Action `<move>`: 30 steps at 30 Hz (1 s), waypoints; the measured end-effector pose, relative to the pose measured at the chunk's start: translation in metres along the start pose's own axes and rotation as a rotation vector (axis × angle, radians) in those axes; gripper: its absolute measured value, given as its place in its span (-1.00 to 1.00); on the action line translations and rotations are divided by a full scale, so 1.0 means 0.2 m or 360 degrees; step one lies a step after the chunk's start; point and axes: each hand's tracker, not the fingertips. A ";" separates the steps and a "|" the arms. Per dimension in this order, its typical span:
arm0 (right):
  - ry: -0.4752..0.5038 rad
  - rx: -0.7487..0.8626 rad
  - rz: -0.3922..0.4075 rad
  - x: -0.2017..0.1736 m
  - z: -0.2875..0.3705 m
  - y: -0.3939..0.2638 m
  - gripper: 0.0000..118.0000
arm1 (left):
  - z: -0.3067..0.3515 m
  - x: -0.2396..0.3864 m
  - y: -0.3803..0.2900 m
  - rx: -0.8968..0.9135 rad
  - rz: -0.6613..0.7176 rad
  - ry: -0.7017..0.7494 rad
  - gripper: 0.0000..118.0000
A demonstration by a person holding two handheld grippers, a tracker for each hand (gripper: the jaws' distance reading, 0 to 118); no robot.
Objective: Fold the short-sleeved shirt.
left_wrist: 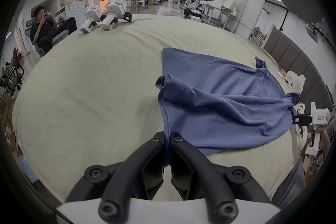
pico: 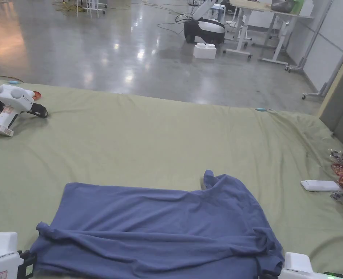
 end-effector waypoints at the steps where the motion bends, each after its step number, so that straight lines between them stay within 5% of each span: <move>1: -0.0006 0.0000 -0.0011 -0.01 -0.01 0.00 -0.43 | 0.00 0.00 0.00 0.0002 0.0001 0.0001 -0.95; 4: 0.0036 0.0009 0.0006 -0.06 -0.01 -0.01 -0.80 | 0.02 0.00 0.00 0.0011 0.0019 -0.0004 -0.95; 19: -0.0072 0.0147 0.0237 -0.11 0.49 0.04 -0.89 | 0.31 0.01 0.04 0.0129 -0.0002 -0.0030 -0.95; 30: -0.0147 -0.0063 0.0320 -0.15 0.49 -0.38 -0.89 | 0.28 -0.06 -0.38 -0.0141 0.0131 0.0048 -0.95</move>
